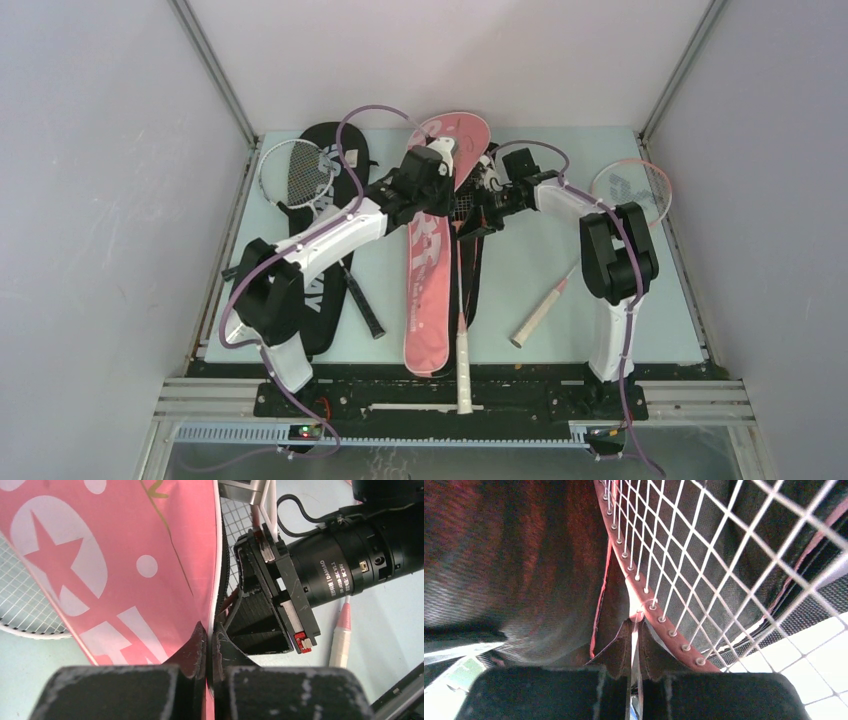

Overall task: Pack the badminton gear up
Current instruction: Place the racket in the racket bag.

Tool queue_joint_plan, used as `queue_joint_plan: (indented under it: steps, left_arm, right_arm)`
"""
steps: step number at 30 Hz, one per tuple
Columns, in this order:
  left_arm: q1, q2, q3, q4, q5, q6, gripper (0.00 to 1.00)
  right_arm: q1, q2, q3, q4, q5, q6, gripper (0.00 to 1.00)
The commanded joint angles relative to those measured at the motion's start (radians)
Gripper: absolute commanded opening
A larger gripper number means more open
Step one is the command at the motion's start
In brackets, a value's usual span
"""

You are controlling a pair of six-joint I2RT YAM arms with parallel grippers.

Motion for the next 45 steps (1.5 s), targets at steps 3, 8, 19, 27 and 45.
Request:
queue_joint_plan:
  steps: [3,8,19,27,45]
  left_arm:
    - [-0.007,-0.010,-0.037,0.088,0.106,-0.032,0.00]
    - [-0.007,-0.016,-0.057,0.099,0.107,-0.041,0.00]
    - [0.009,-0.017,-0.069,0.117,0.164,-0.056,0.00]
    - [0.011,-0.012,-0.070,0.143,0.248,-0.072,0.00]
    - [0.015,-0.006,-0.057,0.149,0.272,-0.080,0.00]
  right_arm:
    - [-0.017,-0.028,-0.001,0.198,-0.148,0.029,0.02]
    - [-0.054,-0.050,-0.078,0.390,-0.182,0.156,0.03]
    - [-0.066,-0.075,-0.118,0.525,-0.236,0.188,0.06]
    - [-0.091,-0.085,-0.118,0.557,-0.073,0.240,0.05]
    - [-0.127,-0.055,-0.044,0.621,0.165,0.335,0.07]
